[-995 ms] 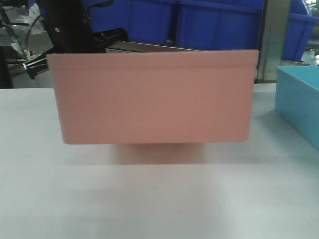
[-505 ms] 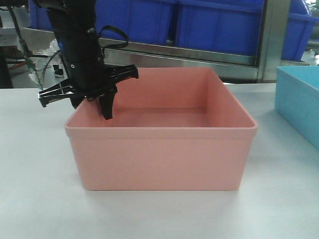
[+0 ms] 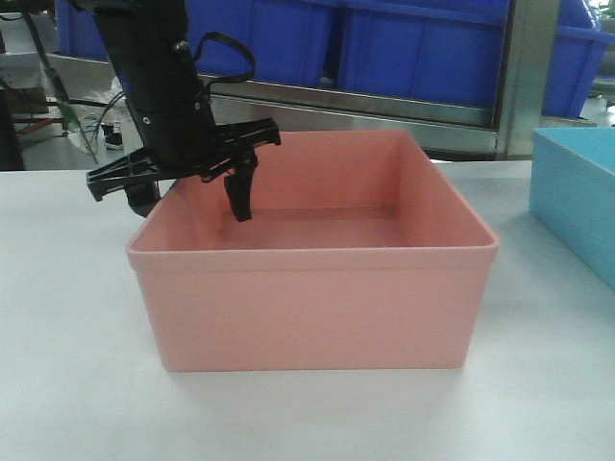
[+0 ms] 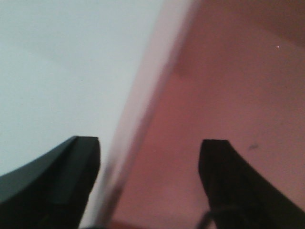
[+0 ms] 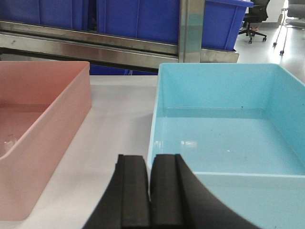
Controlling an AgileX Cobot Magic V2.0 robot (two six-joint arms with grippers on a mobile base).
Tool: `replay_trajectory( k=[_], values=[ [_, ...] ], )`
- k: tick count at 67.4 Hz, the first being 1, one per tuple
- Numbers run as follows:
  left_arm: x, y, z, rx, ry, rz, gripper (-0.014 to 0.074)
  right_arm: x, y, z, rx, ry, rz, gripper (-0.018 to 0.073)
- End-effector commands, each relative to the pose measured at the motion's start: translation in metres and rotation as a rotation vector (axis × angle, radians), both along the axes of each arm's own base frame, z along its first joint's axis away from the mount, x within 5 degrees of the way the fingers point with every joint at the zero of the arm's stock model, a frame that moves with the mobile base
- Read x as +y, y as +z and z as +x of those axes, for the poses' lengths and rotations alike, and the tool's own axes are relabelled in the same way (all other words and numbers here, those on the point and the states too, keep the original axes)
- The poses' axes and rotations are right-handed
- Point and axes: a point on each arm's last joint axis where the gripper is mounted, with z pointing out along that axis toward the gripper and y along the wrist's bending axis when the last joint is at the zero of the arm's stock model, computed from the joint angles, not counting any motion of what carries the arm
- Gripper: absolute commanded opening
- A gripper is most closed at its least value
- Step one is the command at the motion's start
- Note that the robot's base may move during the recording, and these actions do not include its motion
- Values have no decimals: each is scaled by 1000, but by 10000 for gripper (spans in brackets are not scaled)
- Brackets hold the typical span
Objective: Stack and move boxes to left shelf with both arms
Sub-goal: 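Open the left gripper and lift it away from the pink bin, then lower the right gripper onto the light-blue bin wall and grasp it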
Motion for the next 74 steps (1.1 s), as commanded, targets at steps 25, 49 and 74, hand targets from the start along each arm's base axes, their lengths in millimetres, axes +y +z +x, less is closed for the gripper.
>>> replay_trajectory(
  k=[25, 49, 74],
  values=[
    [31, 135, -46, -277, -388, 209, 493, 0, 15, -3, -127, 5, -9, 55],
    [89, 159, -144, -415, -462, 255, 275, 0, 15, -3, -128, 5, -9, 55],
    [126, 146, -212, -682, -452, 195, -11, 0, 33, -7, -157, 11, 90, 55]
  ],
)
